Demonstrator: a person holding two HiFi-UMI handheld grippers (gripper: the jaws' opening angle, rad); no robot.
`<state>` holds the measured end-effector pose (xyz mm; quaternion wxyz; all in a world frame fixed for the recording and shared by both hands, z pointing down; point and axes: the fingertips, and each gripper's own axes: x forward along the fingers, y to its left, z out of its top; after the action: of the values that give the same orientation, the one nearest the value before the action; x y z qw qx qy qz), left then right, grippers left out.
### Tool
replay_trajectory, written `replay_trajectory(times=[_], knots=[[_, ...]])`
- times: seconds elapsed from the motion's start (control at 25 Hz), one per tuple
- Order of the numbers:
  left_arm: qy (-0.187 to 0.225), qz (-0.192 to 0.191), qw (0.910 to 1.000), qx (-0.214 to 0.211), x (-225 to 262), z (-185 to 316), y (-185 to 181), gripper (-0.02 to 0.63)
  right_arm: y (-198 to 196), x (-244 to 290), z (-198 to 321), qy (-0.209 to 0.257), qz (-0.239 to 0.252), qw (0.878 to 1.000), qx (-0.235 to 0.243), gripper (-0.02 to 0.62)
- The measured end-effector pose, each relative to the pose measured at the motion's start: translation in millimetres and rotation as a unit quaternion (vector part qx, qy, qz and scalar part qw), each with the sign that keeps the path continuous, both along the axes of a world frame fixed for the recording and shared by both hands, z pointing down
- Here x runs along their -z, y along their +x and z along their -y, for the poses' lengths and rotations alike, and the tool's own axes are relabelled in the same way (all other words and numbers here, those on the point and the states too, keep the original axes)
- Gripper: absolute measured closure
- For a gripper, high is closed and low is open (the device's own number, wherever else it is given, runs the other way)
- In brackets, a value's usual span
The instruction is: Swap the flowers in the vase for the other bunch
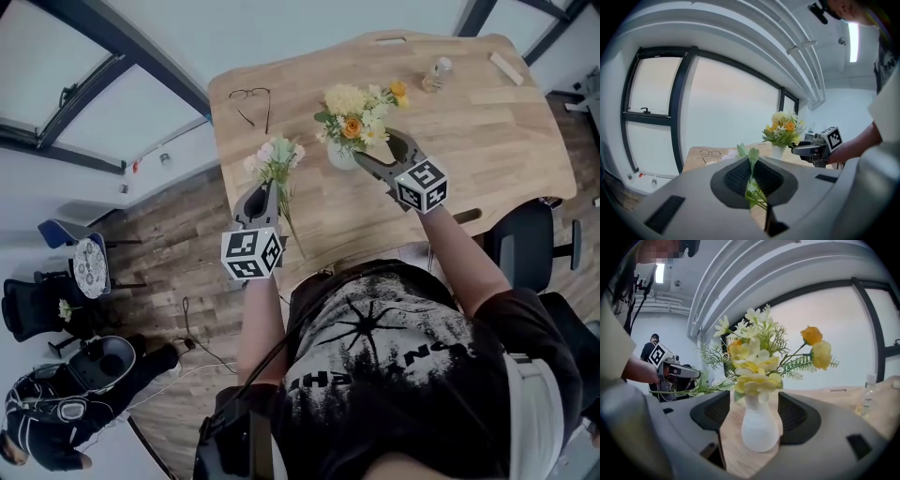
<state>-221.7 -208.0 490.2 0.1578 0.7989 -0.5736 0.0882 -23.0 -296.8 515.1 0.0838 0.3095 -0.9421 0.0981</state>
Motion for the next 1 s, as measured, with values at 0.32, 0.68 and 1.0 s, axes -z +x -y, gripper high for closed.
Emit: replay_trajectory(times=[0.32,0.68,1.0], knots=[[0.023,0.005,0.9994,0.024,16.9,-14.9,19.6,0.58,37.6,18.3,-27.0,0.007,0.014,1.0,0.021,0.291],[0.04,0.02,0.998,0.044,36.8,-52.8,53.7,0.58,73.3,42.6,-87.6,-0.002,0.049,0.997,0.062,0.538],[0.038,0.024,0.9978,0.049,35.6,-86.9,77.9,0.58,85.1,57.9,-132.0,0.016,0.066,0.994,0.088,0.572]])
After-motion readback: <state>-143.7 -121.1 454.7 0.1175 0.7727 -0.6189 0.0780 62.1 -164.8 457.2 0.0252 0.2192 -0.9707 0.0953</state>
